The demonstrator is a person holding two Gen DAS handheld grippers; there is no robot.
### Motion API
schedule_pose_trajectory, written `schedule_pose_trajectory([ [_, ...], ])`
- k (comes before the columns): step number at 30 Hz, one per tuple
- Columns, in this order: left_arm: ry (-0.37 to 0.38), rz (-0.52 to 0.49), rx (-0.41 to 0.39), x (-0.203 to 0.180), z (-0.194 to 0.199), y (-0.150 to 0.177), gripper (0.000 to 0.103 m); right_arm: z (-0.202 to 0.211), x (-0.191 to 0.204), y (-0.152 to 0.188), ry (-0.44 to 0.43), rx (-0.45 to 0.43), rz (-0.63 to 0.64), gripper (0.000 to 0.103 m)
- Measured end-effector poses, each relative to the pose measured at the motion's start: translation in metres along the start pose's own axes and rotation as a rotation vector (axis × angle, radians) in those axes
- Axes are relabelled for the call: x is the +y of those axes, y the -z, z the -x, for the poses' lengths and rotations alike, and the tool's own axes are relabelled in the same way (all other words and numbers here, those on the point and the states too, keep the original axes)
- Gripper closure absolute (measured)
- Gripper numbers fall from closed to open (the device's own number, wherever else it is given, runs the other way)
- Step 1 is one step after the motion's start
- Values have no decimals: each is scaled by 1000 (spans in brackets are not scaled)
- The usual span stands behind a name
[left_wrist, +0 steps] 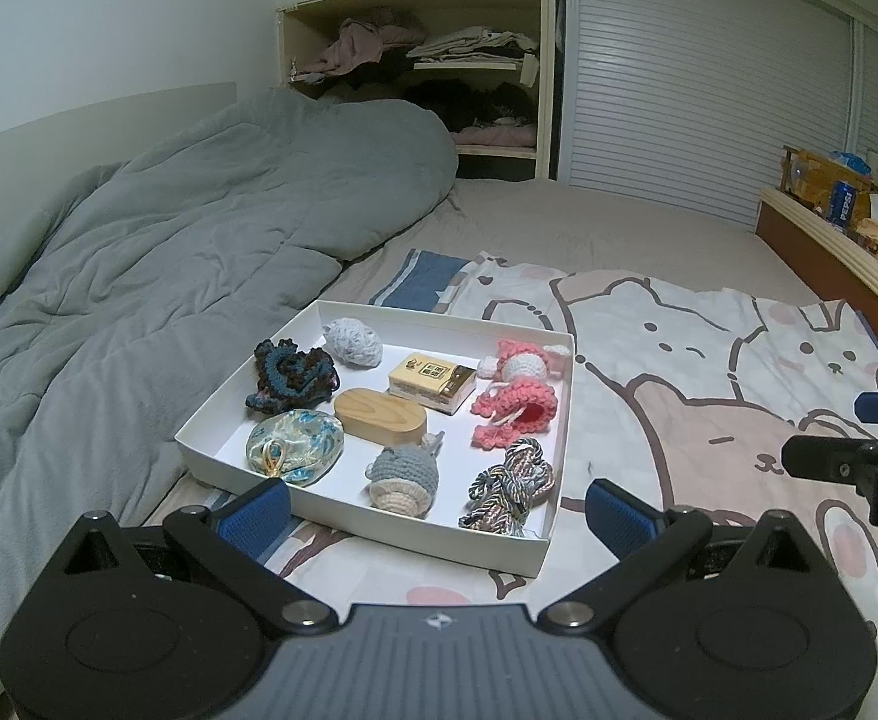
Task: Organize objects
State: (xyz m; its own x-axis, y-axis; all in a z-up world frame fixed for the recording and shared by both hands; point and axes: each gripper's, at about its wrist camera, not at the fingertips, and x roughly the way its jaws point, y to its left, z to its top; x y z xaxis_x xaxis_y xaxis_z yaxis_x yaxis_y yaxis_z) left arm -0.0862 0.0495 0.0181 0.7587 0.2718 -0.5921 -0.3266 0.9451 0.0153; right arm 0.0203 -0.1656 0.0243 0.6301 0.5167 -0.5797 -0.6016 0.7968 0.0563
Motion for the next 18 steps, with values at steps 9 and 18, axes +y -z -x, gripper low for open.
schedule_pose_trajectory([
  [9,0,-1,1,0,0,0,0,0,0,-1,-3,0,4,0],
  [18,-1,-3,7,0,1,2,0,-1,2,0,-2,3,7,0],
])
